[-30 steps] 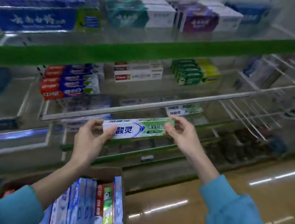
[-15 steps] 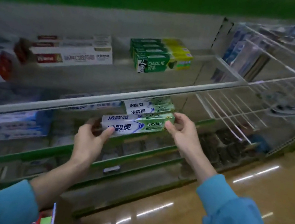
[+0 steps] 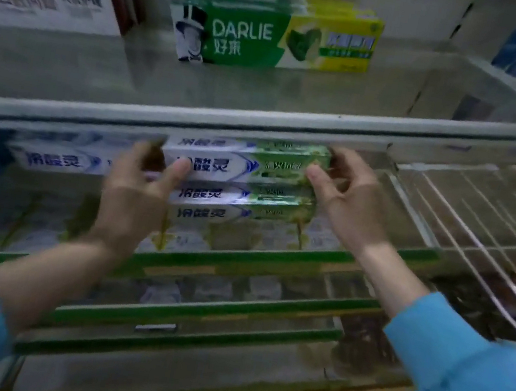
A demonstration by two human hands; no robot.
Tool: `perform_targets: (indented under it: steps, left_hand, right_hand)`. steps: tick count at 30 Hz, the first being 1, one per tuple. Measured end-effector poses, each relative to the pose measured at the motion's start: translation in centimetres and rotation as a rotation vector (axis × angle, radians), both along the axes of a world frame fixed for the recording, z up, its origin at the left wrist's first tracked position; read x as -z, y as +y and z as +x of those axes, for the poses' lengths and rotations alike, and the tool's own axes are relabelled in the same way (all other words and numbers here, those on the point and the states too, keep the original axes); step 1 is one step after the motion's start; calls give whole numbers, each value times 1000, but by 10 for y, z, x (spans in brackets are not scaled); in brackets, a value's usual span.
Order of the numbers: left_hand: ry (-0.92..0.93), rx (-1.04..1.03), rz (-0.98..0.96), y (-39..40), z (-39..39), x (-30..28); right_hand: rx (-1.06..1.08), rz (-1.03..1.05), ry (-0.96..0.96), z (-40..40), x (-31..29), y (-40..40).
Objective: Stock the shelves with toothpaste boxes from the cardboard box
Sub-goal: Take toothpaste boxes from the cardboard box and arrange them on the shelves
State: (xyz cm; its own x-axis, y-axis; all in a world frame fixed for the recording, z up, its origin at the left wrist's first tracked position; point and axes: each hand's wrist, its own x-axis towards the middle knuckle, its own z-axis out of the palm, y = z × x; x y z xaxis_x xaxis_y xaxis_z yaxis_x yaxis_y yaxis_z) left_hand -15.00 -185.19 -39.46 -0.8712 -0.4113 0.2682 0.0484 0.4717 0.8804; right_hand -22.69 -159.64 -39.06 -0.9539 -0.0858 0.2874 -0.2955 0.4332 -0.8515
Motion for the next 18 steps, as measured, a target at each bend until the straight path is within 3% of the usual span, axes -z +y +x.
perform_targets:
  steps: [9,18]
  left_hand:
    - [130,-204,45,-8,-64,-6]
    - [146,-228,50,-3,-77,-4]
  right_hand:
    - [-33,-11,123,-52,-5,-15]
    - [-92,-86,85,-67,-3,-21]
